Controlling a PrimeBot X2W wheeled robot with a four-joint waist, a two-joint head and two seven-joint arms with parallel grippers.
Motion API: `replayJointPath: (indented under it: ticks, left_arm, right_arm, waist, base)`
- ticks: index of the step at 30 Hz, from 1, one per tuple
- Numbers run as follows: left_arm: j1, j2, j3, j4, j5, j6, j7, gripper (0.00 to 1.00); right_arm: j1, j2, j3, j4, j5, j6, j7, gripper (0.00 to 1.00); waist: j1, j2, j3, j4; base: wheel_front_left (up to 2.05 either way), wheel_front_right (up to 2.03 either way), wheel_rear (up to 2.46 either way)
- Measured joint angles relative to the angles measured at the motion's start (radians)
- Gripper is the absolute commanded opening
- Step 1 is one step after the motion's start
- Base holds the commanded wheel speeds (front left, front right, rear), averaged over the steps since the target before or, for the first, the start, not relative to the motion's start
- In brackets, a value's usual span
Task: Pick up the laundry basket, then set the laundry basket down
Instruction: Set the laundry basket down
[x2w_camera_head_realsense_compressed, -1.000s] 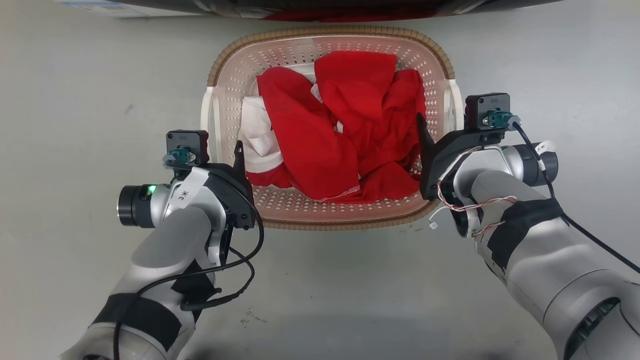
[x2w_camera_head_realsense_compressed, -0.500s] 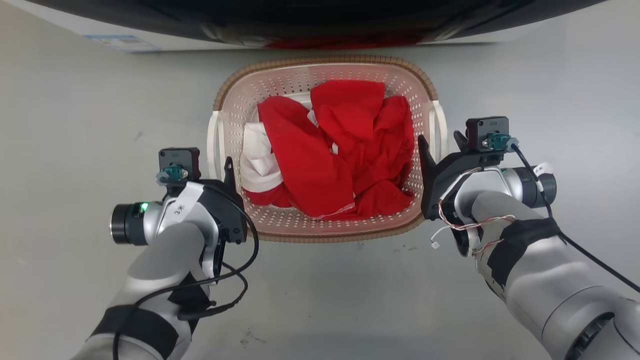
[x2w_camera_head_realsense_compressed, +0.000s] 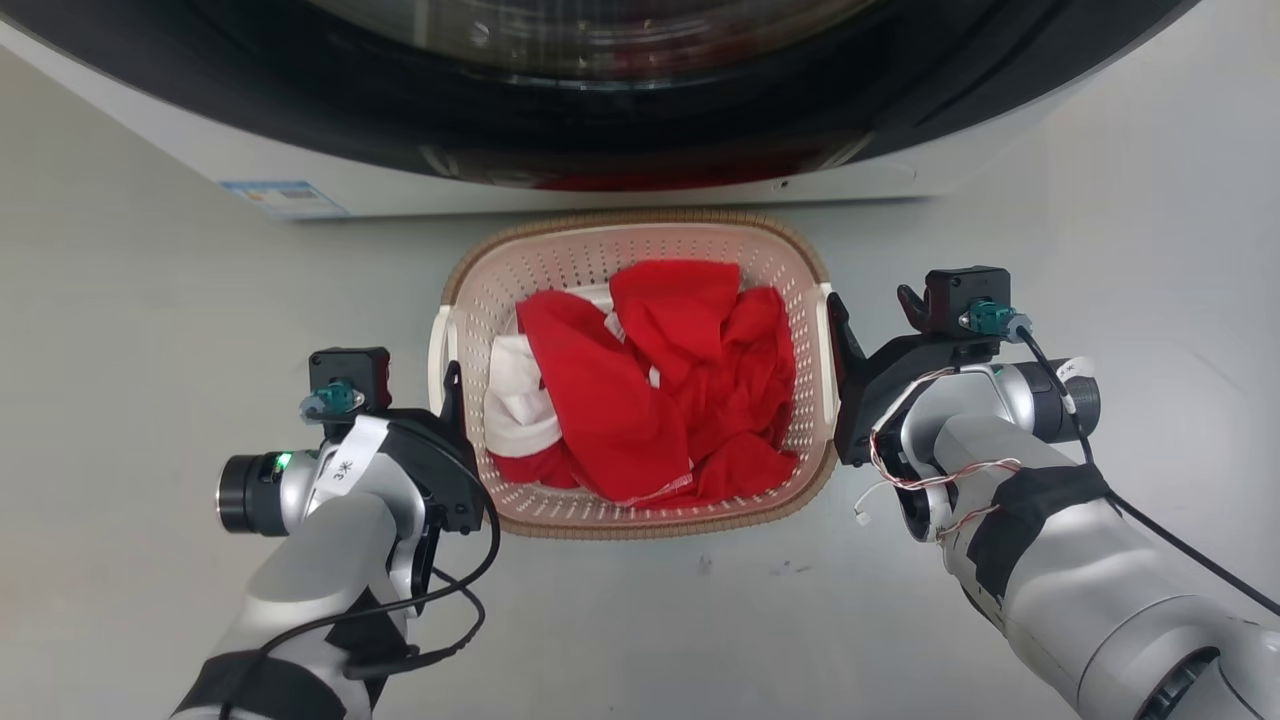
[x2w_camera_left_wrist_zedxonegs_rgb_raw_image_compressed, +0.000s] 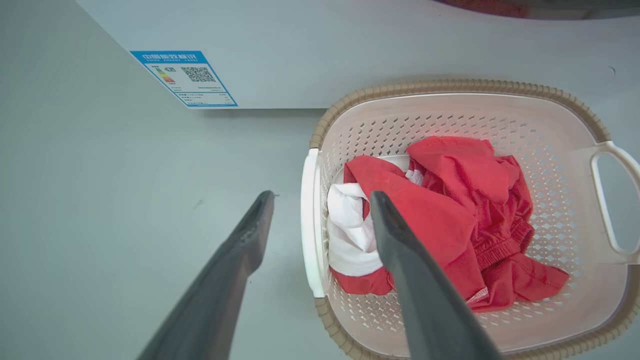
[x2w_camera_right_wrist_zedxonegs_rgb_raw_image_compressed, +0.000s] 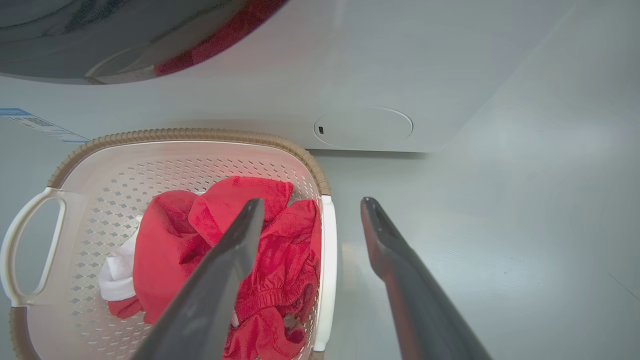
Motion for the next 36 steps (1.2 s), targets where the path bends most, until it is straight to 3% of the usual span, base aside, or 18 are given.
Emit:
replayJointPath:
  ticks: [13, 24, 36]
  left_arm:
    - [0.106, 0.036, 0.030, -0.099, 0.027, -0.005, -0.006, 1.00]
    - [0.333, 0.082, 0.096, -0.270, 0.086, 0.028, -0.006, 1.00]
    - [0.618, 0.134, 0.196, -0.524, 0.182, 0.046, -0.006, 1.00]
  right_arm:
    - [0.102, -0.007, -0.036, -0.022, -0.010, 0.044, -0.026, 1.00]
    - [0.299, -0.044, -0.155, -0.178, -0.023, 0.043, -0.026, 1.00]
    - [0.584, -0.092, -0.295, -0.422, -0.127, 0.016, -0.026, 1.00]
  waist:
    - [0.0000, -0.0001, -0.186, -0.008]
    - [-0.0002, -0.0001, -0.350, -0.002]
    - [-0.0001, -0.0001, -0.528, 0.009]
  base:
    - [0.00, 0.00, 0.00]
    - [0.00, 0.00, 0.00]
    - [0.00, 0.00, 0.00]
